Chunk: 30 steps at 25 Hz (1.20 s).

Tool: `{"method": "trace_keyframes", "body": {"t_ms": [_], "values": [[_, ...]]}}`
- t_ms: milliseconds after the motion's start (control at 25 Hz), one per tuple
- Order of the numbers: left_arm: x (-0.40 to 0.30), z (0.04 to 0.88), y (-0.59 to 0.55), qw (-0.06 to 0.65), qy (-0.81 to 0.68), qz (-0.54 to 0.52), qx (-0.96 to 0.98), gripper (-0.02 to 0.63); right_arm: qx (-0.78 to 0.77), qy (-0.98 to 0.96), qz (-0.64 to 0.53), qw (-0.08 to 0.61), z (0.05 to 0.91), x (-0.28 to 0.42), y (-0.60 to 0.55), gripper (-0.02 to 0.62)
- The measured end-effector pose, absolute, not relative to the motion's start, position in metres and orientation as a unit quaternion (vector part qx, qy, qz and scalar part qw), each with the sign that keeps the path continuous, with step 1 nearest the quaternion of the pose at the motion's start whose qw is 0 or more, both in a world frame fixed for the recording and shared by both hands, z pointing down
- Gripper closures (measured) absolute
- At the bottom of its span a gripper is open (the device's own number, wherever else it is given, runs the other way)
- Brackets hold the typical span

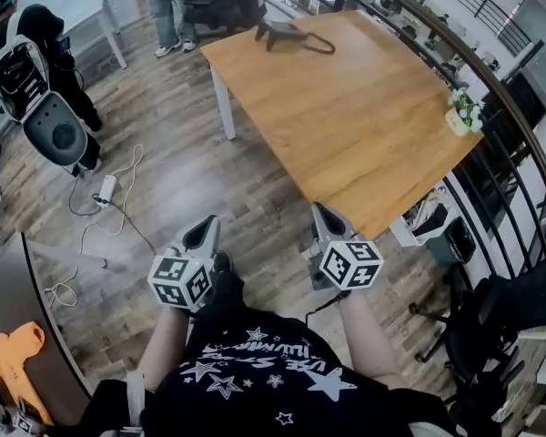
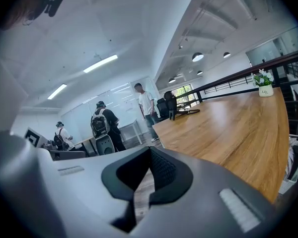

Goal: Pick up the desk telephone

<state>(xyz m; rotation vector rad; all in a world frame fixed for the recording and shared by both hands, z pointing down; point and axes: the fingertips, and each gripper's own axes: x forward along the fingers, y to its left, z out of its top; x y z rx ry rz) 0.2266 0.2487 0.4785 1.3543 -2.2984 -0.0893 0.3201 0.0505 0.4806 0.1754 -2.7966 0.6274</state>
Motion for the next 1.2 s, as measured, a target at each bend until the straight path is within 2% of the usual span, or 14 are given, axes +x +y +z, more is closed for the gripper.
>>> {"method": "trace_keyframes", "body": {"t_ms": [600,960,1200], "values": [[0.04,0.467,0.239,0.25,-0.806,-0.044,0.534,0.604,0.119,-0.958,0.218,0.145,0.465,0.146,0.04,0.594],[-0.03,0.472,0.245,0.252,-0.79,-0.043,0.557,0.604,0.15,-0.955,0.209,0.148,0.465,0.084,0.04,0.594],[-0.046,0.469,0.235,0.249,-0.782,-0.045,0.57,0.604,0.149,-0.954,0.21,0.156,0.466,0.068,0.043,0.594]]}}
